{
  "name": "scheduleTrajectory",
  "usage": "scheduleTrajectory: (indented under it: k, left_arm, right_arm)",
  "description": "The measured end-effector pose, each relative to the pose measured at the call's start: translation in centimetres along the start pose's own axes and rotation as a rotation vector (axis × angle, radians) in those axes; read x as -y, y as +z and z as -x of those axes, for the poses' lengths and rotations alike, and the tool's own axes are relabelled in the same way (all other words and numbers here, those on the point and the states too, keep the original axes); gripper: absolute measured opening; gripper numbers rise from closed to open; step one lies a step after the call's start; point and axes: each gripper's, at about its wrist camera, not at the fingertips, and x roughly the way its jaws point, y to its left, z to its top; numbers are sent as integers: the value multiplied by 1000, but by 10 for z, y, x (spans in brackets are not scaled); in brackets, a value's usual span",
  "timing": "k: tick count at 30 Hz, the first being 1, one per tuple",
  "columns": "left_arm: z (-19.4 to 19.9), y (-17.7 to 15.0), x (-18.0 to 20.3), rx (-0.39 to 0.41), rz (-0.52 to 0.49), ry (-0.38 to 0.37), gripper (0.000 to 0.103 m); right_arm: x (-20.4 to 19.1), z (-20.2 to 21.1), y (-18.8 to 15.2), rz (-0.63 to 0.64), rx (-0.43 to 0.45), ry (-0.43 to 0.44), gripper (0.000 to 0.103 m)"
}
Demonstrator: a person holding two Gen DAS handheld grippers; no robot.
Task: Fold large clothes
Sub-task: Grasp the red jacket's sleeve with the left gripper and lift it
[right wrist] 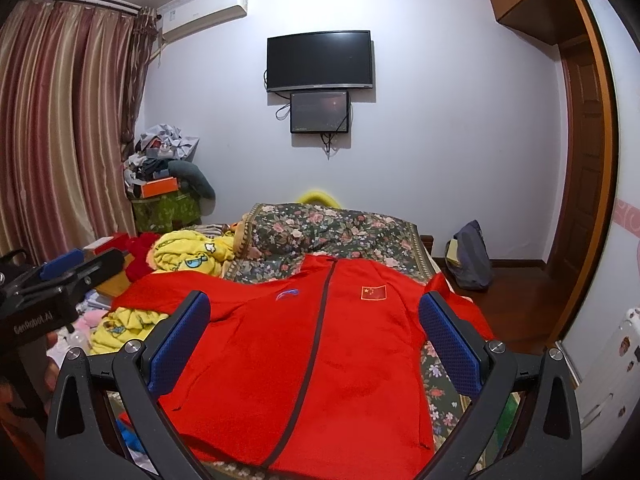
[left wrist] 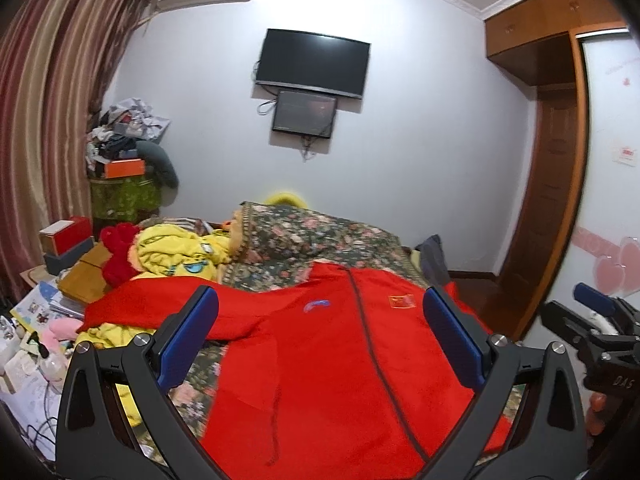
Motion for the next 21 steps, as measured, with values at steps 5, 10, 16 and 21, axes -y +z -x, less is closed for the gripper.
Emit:
scheduleTrajectory:
  k: [5,10,16,21]
  left_arm:
    - [-39,5,-36,-42,14,99,103]
    - [-82,1,-81,-99,30,220,103]
    - [-134,-14,-145,-178,54,337,103]
    - [-179,-34,-200,-296,75,389,103]
  right_arm:
    - [6,-31,0,-42,-51,51,103]
    - [17,-73,-6,-111,-123,64,103]
    - [29,-119,-13,-125,-200,9,103]
    - [32,-154,-14,-84,-266,-32,103]
